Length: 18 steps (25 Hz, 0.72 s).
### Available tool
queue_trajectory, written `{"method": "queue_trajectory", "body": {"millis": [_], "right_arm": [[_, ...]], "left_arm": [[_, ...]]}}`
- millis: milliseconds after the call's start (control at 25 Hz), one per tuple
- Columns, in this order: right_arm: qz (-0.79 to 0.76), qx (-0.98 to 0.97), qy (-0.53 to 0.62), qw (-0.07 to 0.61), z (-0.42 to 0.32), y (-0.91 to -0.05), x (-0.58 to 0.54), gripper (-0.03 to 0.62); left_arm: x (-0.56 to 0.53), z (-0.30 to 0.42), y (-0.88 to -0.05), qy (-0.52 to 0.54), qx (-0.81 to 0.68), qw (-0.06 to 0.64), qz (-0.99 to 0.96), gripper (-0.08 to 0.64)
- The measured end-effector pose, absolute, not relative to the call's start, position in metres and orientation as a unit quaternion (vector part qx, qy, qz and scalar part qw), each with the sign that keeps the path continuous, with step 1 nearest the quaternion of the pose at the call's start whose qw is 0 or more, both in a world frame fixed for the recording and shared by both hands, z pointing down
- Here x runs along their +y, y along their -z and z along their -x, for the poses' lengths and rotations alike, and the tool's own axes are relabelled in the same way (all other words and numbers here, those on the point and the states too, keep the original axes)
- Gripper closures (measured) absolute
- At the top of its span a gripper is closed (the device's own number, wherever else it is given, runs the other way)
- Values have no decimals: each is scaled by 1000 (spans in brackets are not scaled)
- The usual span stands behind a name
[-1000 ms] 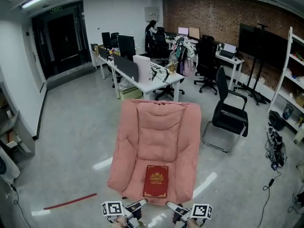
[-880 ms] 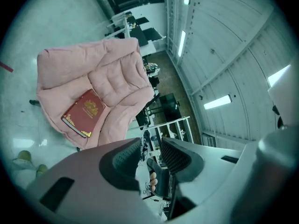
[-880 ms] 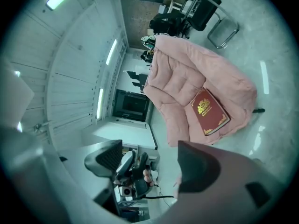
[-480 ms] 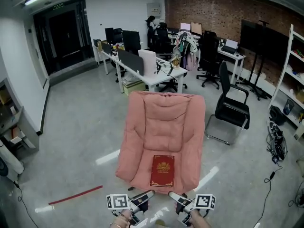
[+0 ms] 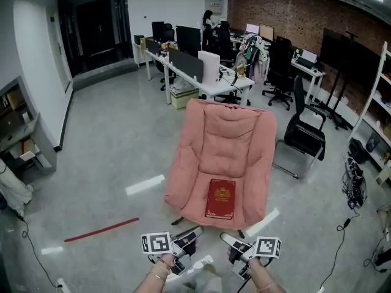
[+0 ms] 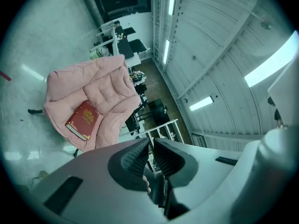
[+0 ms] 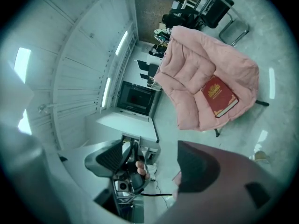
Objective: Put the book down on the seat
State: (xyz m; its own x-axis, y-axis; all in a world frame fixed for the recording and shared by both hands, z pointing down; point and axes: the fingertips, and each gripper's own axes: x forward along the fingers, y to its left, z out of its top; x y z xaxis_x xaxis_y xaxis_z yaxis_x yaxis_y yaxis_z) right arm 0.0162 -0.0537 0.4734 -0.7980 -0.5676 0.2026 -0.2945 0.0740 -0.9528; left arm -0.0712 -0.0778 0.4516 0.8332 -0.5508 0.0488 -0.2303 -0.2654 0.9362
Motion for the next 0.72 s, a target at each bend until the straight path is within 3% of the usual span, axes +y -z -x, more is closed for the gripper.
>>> {"method": "queue_trajectory", "body": {"millis": [360,440,520,720], "right_arm": [[312,734,591,120,15,-452,3,216],[331,728,587,128,14,-451,14,270],[345,728,578,133,14,-449,22,368],[343,738,563,144,22,-435,38,409]], "left_arm": [[-27,103,-430,161,-219,539,-797,552],[-15,106,-428,160,-210,539,-800,560],[-6,106,-425,162,-198,538,-803,560],[15,98,-413,177,-158,548,-803,560]]}}
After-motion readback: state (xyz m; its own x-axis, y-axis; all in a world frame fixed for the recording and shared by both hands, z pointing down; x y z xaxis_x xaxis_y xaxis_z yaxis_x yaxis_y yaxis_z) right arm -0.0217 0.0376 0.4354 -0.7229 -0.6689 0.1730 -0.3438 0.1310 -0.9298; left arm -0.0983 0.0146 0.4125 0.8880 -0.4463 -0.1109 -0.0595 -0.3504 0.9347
